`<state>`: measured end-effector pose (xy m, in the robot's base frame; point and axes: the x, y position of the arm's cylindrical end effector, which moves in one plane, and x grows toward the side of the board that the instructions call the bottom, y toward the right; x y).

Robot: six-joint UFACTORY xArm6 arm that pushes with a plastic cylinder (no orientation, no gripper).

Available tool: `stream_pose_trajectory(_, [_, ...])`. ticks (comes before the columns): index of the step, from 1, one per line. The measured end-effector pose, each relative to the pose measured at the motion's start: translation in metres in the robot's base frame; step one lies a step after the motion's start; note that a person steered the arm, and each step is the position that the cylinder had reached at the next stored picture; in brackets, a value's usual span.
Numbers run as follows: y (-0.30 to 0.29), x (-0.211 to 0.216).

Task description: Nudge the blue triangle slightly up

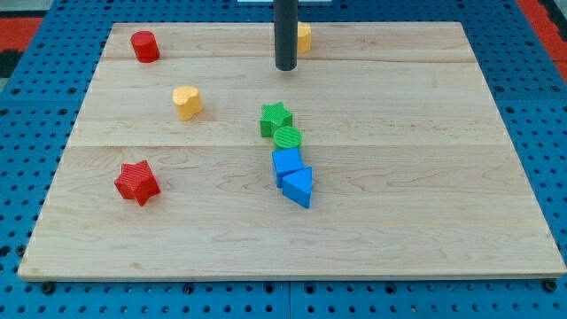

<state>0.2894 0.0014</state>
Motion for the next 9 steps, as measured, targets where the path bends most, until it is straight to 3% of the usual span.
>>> stream_pose_trajectory(6, [-0.005,0.0])
stream_pose_trajectory(8, [-0.185,0.022])
stream_pose_trajectory(9, [-0.196,0.025])
